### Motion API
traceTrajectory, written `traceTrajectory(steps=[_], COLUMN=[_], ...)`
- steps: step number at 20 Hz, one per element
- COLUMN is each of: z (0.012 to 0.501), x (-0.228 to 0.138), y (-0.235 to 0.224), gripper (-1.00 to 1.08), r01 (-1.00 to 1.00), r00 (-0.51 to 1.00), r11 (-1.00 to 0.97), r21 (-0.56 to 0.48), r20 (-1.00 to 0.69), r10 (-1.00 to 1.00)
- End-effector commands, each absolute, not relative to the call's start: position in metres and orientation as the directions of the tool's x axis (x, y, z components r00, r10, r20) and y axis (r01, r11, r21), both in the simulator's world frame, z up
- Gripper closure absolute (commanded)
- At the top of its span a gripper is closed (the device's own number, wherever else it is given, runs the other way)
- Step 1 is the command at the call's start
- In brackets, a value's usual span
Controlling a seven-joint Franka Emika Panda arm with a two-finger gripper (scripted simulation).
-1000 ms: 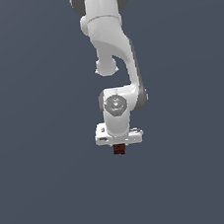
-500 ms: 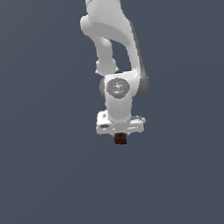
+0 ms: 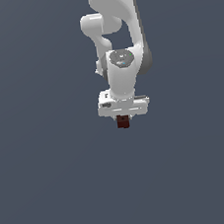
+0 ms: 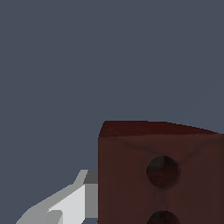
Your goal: Pick up the object and move it to a goal position.
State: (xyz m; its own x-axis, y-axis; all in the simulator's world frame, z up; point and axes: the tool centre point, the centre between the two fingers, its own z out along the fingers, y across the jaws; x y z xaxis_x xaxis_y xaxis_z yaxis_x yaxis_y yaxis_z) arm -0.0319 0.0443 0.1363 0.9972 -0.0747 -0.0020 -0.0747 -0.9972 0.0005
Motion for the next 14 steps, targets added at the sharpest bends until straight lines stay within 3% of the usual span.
traceTrajectory(steps=[1,14], z=[0.150,0.182], x=[-0.042,-0.063], y=[0.048,0.057], gripper=[1.08,1.08], r01=[-0.075,-0.075], r00=[0.997,0.997], r11=[-0.997,-0.997], r21=[0.000,0.000], r20=[0.000,0.000], r10=[-0.075,-0.075])
